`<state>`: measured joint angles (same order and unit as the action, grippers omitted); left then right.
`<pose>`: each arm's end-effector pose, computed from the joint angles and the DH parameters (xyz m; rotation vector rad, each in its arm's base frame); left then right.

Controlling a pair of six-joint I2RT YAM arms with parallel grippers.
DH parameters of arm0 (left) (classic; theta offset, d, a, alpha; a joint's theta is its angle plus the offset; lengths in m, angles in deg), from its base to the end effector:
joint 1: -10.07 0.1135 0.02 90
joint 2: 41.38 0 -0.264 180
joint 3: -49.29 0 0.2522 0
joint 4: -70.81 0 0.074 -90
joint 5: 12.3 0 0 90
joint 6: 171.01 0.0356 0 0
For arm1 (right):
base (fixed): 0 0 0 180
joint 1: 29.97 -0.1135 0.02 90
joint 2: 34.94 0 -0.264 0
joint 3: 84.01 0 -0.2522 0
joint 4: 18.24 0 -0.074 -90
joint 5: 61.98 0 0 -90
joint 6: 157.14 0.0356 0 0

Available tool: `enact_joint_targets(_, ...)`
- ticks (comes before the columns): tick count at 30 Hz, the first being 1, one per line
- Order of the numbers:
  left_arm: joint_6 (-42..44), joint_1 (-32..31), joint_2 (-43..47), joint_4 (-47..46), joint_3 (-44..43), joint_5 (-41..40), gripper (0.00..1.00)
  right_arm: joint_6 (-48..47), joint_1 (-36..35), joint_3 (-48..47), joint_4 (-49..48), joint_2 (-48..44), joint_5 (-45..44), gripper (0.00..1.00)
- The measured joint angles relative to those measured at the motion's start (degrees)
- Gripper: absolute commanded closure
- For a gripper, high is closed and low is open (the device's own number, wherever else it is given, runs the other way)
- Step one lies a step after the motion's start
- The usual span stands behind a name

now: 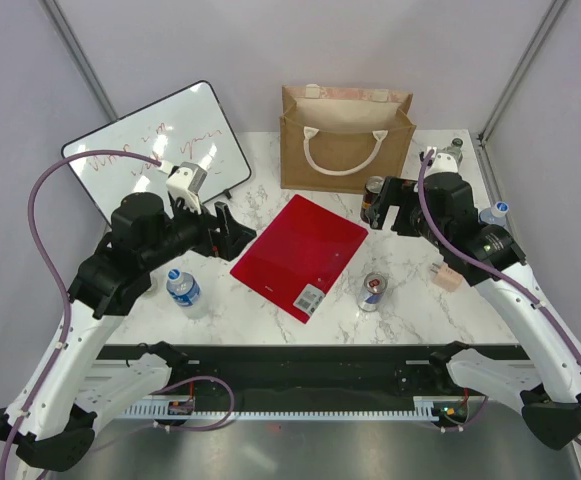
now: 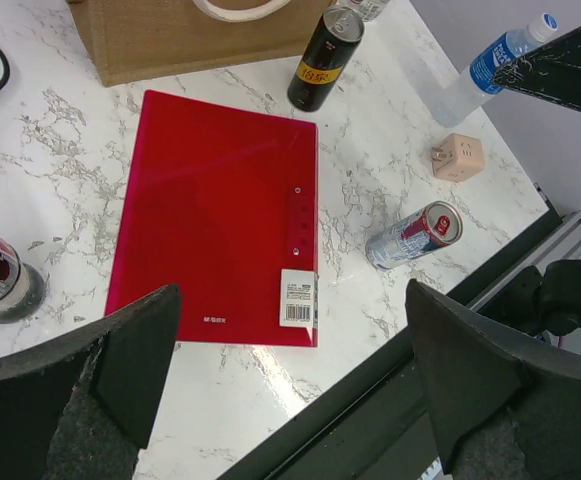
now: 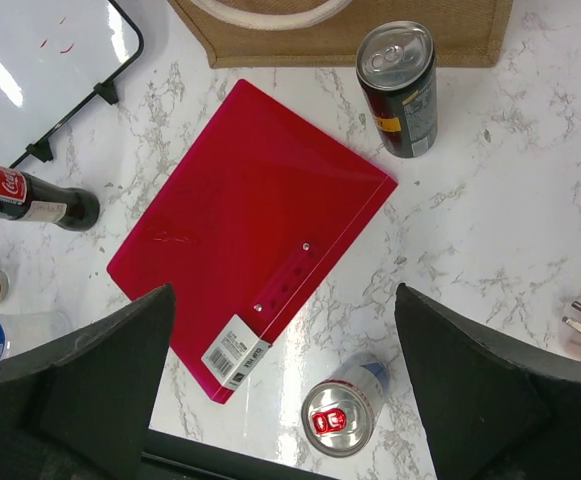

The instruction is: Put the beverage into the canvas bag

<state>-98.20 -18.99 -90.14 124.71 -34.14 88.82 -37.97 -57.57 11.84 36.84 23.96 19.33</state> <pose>0.1332 -0.0819 0.4196 0.3380 1.9387 -0.7234 0.1855 0.0909 0.3928 0.1220 2.1120 0.4408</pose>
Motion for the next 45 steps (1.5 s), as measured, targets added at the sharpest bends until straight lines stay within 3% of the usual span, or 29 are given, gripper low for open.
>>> enact_joint_targets(15,2.1,0.0,1.2,-0.5,3.3,0.0,0.0,1.2,0.0,0.0,3.8,0.0,-2.0,0.02)
enact_joint_targets(25,3.2,0.0,6.5,-4.5,11.4,-0.1,0.0,2.1,-0.4,5.9,10.6,0.2,1.0,0.13)
enact_joint_targets(36,3.1,0.0,7.9,-7.5,13.9,0.3,0.0,4.4,-15.2,10.8,11.3,5.9,-2.8,0.09)
enact_joint_targets(45,3.1,0.0,8.7,-7.9,15.5,1.0,0.0,5.0,-16.7,12.7,11.5,6.4,-8.8,0.09)
